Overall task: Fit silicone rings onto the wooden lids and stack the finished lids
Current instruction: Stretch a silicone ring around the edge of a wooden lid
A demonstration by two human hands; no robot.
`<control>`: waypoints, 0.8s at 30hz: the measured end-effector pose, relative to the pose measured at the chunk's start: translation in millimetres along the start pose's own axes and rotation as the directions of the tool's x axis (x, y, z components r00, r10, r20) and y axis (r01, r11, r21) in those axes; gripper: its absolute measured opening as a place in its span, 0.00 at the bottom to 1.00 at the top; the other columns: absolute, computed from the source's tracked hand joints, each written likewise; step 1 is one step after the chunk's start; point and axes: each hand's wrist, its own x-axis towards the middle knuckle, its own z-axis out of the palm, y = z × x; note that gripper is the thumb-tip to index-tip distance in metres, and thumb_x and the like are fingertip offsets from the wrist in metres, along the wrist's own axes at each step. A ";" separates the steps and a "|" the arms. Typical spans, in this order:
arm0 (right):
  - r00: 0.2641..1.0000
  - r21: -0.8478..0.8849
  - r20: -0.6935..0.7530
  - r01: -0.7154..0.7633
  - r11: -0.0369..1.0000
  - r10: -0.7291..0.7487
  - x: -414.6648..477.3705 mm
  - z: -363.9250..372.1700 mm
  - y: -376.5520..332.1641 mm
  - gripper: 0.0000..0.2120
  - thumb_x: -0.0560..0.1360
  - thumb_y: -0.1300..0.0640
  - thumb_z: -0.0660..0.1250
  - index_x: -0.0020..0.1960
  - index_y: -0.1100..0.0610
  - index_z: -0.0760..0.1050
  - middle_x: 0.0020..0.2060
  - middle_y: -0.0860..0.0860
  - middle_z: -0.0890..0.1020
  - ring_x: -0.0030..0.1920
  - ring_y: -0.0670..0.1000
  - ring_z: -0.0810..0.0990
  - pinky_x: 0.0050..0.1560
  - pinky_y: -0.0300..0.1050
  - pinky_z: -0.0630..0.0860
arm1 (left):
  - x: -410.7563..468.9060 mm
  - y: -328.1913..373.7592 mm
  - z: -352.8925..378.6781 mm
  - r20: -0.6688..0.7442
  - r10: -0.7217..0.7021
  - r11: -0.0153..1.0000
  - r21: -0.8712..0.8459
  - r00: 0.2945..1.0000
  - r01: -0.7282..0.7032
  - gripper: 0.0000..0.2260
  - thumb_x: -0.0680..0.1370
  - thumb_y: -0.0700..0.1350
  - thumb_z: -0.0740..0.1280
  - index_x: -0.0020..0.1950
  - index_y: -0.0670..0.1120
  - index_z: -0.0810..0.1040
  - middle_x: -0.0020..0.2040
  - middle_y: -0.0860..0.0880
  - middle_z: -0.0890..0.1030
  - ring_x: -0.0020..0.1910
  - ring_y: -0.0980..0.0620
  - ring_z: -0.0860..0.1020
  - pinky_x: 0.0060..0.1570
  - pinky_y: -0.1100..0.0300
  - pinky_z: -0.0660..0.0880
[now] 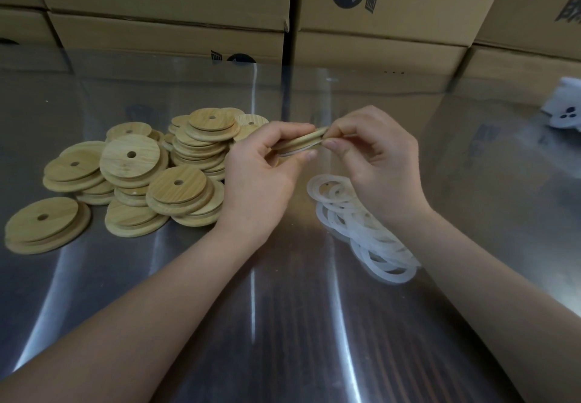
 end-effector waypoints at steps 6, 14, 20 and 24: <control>1.000 0.004 0.010 0.001 1.000 -0.001 1.3 -1.4 -2.1 0.03 0.72 0.68 0.71 0.42 0.62 0.81 0.39 0.51 0.79 0.42 0.47 0.77 0.46 0.35 0.72 | -0.5 -2.6 -0.2 0.001 -0.020 0.999 -0.038 1.000 0.020 0.11 0.73 0.34 0.73 0.53 0.45 0.82 0.45 0.52 0.83 0.48 0.59 0.81 0.51 0.65 0.76; 0.993 0.104 0.041 -0.112 0.988 0.108 3.5 -4.4 -3.8 0.03 0.75 0.64 0.70 0.46 0.59 0.82 0.41 0.48 0.79 0.43 0.44 0.78 0.45 0.33 0.73 | 0.3 -5.6 1.1 0.026 -0.200 0.949 -0.245 0.979 0.200 0.08 0.77 0.36 0.69 0.50 0.49 0.80 0.45 0.52 0.86 0.48 0.55 0.84 0.43 0.60 0.81; 0.946 0.254 0.107 -0.322 0.912 0.305 4.5 -4.9 -3.6 0.05 0.75 0.62 0.71 0.45 0.52 0.81 0.41 0.48 0.81 0.44 0.50 0.81 0.47 0.50 0.80 | 0.8 -4.7 1.4 0.042 -0.287 0.899 -0.334 0.957 0.284 0.06 0.78 0.36 0.67 0.53 0.45 0.80 0.48 0.47 0.85 0.49 0.52 0.84 0.41 0.57 0.82; 0.909 0.304 0.157 -0.416 0.857 0.386 5.6 -4.4 -3.6 0.07 0.76 0.62 0.71 0.43 0.50 0.80 0.40 0.48 0.83 0.42 0.48 0.82 0.45 0.47 0.81 | 0.3 -5.3 1.2 0.071 -0.316 0.884 -0.340 0.946 0.321 0.09 0.79 0.37 0.68 0.58 0.43 0.80 0.52 0.45 0.85 0.51 0.49 0.84 0.42 0.55 0.82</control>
